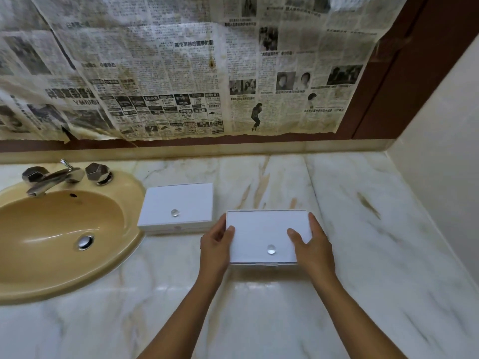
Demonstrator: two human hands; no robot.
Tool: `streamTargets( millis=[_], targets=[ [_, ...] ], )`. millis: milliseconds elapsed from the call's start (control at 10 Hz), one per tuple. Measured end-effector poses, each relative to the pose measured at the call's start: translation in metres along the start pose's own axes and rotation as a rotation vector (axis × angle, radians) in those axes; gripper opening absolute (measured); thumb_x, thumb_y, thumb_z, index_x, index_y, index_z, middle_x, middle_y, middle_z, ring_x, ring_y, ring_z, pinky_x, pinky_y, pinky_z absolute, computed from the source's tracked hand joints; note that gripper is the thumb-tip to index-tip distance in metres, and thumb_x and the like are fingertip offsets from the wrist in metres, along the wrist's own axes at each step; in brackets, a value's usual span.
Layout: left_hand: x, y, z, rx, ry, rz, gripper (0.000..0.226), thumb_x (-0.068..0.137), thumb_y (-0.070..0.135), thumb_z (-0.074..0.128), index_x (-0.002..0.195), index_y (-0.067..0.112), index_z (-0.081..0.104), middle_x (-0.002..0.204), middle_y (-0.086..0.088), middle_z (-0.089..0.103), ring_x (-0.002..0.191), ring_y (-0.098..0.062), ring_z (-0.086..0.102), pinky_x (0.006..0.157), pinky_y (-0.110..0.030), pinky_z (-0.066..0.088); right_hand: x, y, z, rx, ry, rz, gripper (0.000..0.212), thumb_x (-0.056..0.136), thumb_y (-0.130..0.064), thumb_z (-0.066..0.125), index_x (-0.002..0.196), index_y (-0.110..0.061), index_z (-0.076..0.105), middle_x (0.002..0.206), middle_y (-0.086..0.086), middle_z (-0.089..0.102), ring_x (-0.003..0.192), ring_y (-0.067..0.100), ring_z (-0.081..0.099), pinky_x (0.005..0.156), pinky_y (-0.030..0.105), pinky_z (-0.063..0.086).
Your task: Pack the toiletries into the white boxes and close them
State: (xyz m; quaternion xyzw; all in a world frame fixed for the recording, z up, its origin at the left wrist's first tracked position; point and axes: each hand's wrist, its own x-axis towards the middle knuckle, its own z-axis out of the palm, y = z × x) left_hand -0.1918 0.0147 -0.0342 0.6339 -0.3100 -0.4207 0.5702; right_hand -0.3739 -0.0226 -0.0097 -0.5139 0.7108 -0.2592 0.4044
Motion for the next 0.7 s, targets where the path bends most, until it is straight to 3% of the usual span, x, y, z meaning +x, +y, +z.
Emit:
streamTargets(
  millis=[100, 500, 700],
  targets=[
    [0.019, 0.004, 0.025, 0.063, -0.042, 0.002, 0.034, 0.095, 0.001, 0.052, 0.117, 0.025, 0.065, 0.105, 0.013, 0.07, 0.089, 0.009, 0.064, 0.076, -0.008, 0.047, 0.028, 0.0, -0.008, -0.003, 0.011, 0.017, 0.066, 0.094, -0.035, 0.056, 0.151, -0.025, 0.023, 0.15, 0.003, 0.039, 0.133, 0.026, 0.041, 0.103, 0.03, 0.036],
    [0.081, 0.009, 0.048, 0.108, 0.042, -0.066, 0.039, 0.096, -0.001, 0.048, 0.09, 0.033, 0.065, 0.087, 0.018, 0.069, 0.076, 0.008, 0.062, 0.071, -0.006, 0.047, 0.1, -0.017, 0.01, -0.037, -0.056, 0.021, 0.067, 0.095, -0.037, 0.055, 0.152, -0.026, 0.02, 0.15, 0.003, 0.04, 0.134, 0.026, 0.041, 0.102, 0.032, 0.038],
    [0.089, 0.004, 0.046, 0.141, 0.014, -0.106, 0.028, 0.097, 0.009, 0.05, 0.112, 0.028, 0.065, 0.111, 0.01, 0.068, 0.099, -0.004, 0.063, 0.093, -0.023, 0.048, 0.104, -0.017, 0.015, -0.028, -0.05, 0.001, 0.068, 0.095, -0.039, 0.054, 0.152, -0.026, 0.02, 0.152, 0.002, 0.037, 0.136, 0.025, 0.039, 0.104, 0.032, 0.036]
  ],
)
